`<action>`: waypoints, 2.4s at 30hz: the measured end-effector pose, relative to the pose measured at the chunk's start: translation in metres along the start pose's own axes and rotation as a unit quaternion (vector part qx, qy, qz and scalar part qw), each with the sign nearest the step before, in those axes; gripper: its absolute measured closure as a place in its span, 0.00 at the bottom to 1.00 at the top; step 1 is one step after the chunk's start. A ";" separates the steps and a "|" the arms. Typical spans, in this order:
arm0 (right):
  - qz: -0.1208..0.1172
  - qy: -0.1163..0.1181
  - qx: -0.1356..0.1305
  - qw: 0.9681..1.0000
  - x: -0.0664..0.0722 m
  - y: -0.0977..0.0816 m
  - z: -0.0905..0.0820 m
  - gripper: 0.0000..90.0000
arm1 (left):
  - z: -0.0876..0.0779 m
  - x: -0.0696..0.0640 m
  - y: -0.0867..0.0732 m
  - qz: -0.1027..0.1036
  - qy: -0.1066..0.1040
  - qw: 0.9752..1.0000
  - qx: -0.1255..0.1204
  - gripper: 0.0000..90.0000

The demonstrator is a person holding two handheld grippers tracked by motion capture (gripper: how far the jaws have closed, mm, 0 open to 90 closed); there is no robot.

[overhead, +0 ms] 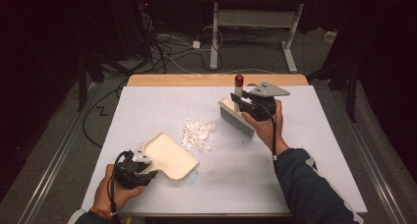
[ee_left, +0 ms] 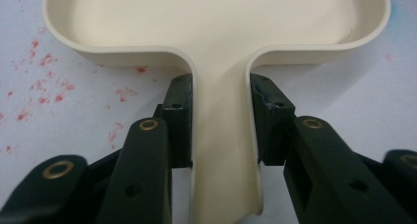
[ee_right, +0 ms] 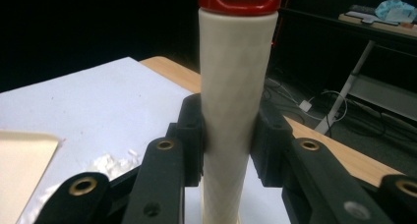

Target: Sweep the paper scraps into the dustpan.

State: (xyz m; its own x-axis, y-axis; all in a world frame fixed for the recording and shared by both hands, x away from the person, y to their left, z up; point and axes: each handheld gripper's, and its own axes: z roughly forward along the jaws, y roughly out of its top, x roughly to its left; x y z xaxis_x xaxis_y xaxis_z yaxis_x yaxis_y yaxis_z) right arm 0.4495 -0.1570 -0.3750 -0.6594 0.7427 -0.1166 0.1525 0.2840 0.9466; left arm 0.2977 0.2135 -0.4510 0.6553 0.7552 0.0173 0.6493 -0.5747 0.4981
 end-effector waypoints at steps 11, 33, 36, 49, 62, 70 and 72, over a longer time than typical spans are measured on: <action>-0.004 -0.006 -0.017 1.000 0.026 0.005 0.045 0.79 | 0.001 0.001 0.001 -0.002 -0.005 1.000 0.001 0.70; -0.038 0.089 -0.025 0.995 0.105 0.003 0.048 0.78 | 0.005 0.000 0.003 -0.001 -0.004 1.000 0.004 0.70; -0.042 0.103 -0.027 0.993 0.115 0.003 0.045 0.78 | 0.005 0.000 0.003 -0.001 -0.003 1.000 0.004 0.70; -0.069 0.162 -0.037 0.984 0.155 0.007 0.034 0.79 | 0.006 -0.001 0.004 0.000 -0.003 1.000 0.004 0.70; -0.075 0.180 -0.048 0.980 0.163 0.016 0.023 0.79 | 0.005 -0.002 0.004 0.000 -0.002 1.000 0.003 0.70; -0.052 0.158 -0.073 0.983 0.142 0.029 0.014 0.79 | 0.006 -0.001 0.003 -0.001 -0.004 1.000 0.005 0.70; -0.051 0.157 -0.074 0.984 0.139 0.030 0.013 0.79 | 0.006 -0.001 0.003 -0.002 -0.004 1.000 0.005 0.70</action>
State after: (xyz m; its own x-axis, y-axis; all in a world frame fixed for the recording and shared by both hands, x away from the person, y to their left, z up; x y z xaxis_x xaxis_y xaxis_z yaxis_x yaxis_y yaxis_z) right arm 0.3719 -0.0371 -0.3672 -0.8638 0.4851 -0.1361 -0.0192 0.2382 0.9710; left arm 0.3013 0.2089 -0.4545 0.6560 0.7547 0.0091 0.6553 -0.5755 0.4893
